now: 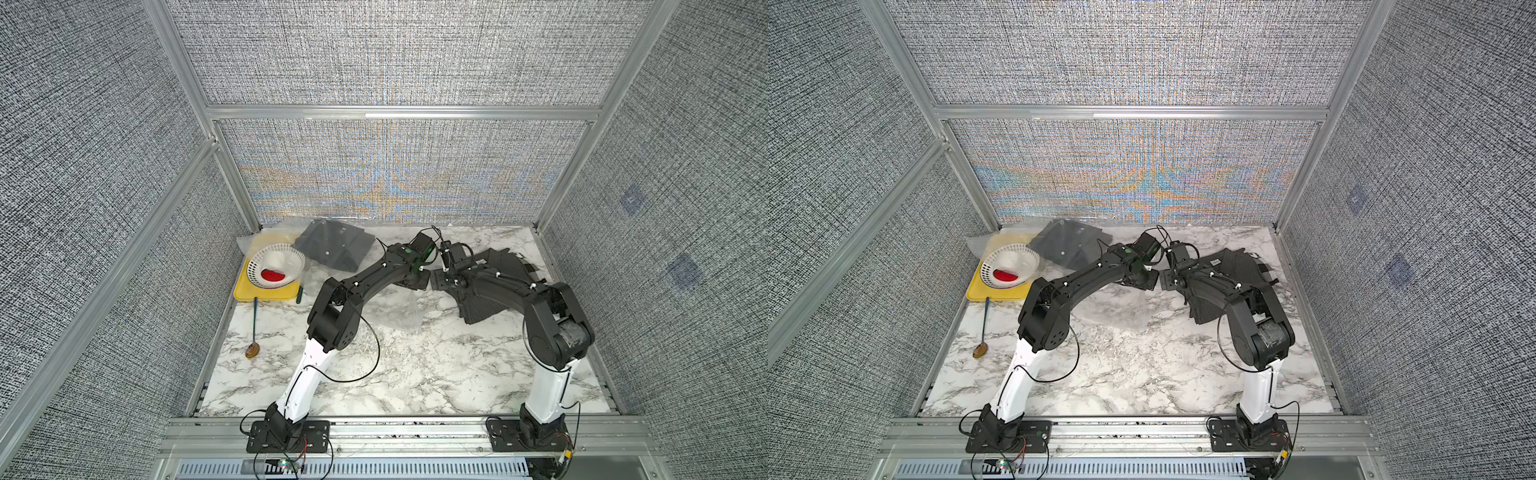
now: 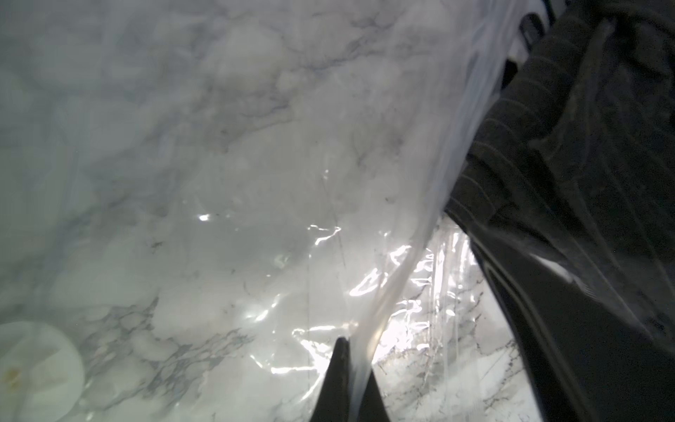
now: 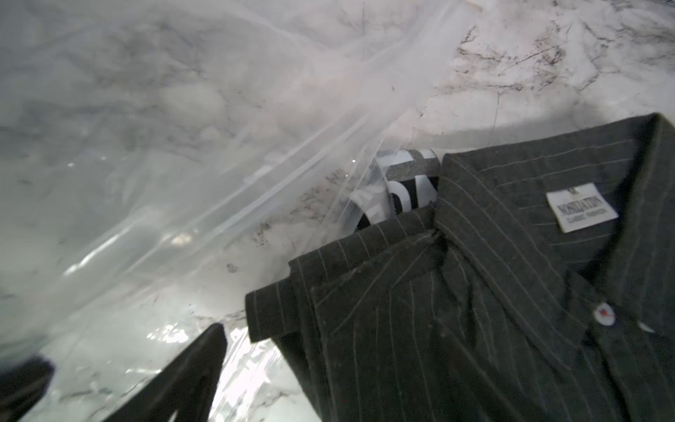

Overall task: Place the folded shirt into the vacuum bag
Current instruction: Adjust the vacuum bag at the center of the board.

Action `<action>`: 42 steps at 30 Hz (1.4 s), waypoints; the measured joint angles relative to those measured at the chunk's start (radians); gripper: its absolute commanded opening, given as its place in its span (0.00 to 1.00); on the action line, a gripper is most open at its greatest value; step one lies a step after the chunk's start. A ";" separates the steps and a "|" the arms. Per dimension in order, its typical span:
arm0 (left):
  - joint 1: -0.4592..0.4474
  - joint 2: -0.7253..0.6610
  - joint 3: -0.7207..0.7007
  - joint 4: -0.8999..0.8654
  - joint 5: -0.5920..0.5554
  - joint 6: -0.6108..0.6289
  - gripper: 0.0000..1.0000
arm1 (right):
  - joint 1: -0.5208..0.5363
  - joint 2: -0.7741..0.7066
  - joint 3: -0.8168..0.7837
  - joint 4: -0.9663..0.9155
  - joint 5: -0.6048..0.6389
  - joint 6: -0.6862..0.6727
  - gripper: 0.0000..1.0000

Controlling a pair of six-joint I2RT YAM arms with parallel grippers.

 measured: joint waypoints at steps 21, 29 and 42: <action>0.033 -0.007 -0.038 0.050 0.088 -0.035 0.00 | 0.002 0.109 0.062 -0.016 0.094 0.004 0.28; 0.034 -0.020 -0.046 0.061 0.091 -0.035 0.00 | -0.014 0.025 0.037 -0.027 0.050 0.023 0.18; 0.034 -0.025 -0.053 0.068 0.092 -0.035 0.00 | -0.104 -0.071 -0.047 0.005 -0.174 0.068 0.02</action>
